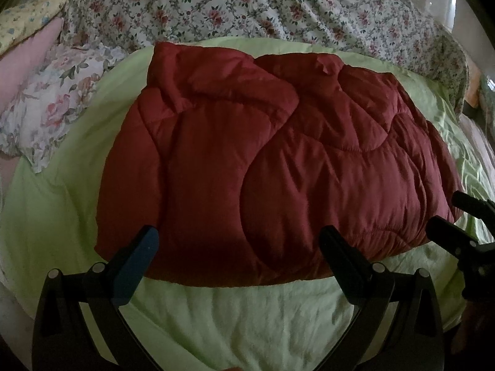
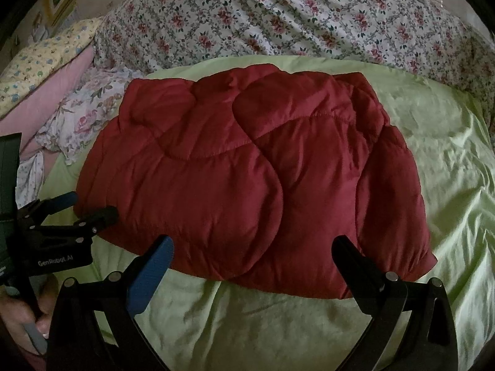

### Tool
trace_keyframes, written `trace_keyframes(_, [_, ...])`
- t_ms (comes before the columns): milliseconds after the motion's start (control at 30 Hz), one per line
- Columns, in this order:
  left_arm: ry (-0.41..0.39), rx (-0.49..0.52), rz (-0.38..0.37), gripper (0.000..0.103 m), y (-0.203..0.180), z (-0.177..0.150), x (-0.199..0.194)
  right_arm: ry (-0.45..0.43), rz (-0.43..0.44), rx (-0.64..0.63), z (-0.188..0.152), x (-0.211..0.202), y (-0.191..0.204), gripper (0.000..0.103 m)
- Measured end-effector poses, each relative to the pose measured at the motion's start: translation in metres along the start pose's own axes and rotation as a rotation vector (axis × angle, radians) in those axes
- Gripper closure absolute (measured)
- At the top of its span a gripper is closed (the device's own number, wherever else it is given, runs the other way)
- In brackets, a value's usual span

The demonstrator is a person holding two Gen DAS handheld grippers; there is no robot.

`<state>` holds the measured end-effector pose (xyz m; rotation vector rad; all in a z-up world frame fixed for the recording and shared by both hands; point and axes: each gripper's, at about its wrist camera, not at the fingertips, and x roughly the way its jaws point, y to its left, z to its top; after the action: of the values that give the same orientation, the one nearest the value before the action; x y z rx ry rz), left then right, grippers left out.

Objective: Fold large clothes

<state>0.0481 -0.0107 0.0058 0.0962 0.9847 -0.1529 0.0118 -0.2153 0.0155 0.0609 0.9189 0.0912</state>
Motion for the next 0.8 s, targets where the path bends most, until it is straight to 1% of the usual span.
trace_keyframes(400, [-0.012, 0.005, 0.005, 0.000, -0.0039, 0.0032, -0.0014, 0.003, 0.004, 0.001, 0.0031, 0.0004, -0.0013, 0.000])
trace_keyframes(800, [-0.028, 0.007, 0.023, 0.000, -0.0025, 0.0079, -0.0049, -0.014, 0.003, 0.002, 0.0091, -0.0030, -0.0041, 0.000])
